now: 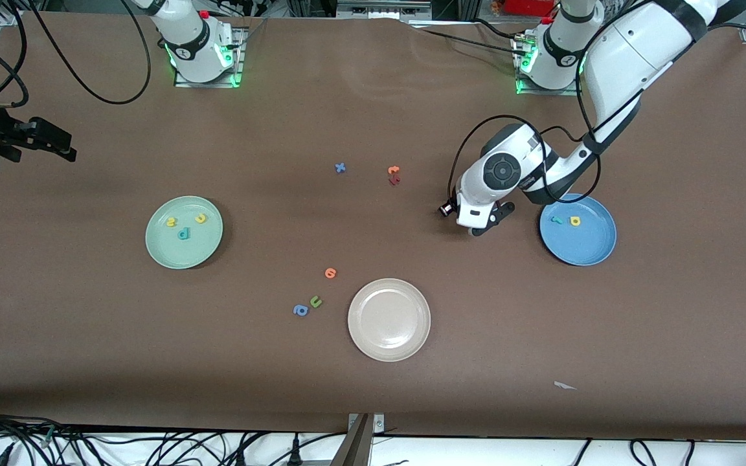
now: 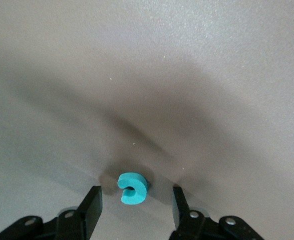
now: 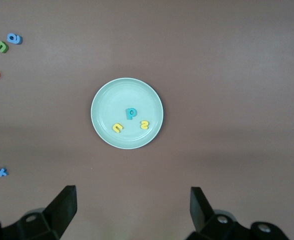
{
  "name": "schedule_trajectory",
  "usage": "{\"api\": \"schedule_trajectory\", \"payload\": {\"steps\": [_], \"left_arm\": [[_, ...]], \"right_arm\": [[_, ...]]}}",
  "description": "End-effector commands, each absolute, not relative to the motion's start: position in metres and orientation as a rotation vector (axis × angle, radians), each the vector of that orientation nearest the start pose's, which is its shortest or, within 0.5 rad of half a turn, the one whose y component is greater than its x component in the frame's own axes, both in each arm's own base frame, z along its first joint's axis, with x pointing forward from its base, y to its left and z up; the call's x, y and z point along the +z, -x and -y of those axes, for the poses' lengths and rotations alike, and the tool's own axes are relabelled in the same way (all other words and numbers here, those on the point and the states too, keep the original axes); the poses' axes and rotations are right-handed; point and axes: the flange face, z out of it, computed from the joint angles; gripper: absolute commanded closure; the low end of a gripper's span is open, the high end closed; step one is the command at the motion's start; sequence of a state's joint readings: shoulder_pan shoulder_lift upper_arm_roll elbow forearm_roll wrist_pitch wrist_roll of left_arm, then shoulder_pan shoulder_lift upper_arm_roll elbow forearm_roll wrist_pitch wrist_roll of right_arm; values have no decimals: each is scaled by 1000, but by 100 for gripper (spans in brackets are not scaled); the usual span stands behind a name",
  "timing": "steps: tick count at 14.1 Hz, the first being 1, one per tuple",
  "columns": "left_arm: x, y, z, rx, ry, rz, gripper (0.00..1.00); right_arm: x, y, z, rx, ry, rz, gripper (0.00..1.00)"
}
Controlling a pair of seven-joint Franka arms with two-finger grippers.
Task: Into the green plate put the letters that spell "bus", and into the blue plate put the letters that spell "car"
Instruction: 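Grasp the teal c with the left gripper and lift it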
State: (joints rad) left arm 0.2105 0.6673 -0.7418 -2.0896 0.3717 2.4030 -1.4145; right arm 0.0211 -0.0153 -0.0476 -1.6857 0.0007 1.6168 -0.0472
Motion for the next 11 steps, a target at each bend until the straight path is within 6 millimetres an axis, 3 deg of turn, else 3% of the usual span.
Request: {"api": "schedule_trajectory", "payload": {"steps": [1,4,6,11], "left_arm": [[155,-485,287,371,2957,1047,36],[152,-486,284,366,2954,1053,37],[152,-486,284,368,2954,1053,37],[151,-486,284,368,2953,1049,68]], "right_arm": [[578,-543,14,49,3151,58,0],[587,-550,18,-6,3152,43,0],[581,-551,24,60,3144,28,0],[566,-567,16,19,3136,30,0]]}}
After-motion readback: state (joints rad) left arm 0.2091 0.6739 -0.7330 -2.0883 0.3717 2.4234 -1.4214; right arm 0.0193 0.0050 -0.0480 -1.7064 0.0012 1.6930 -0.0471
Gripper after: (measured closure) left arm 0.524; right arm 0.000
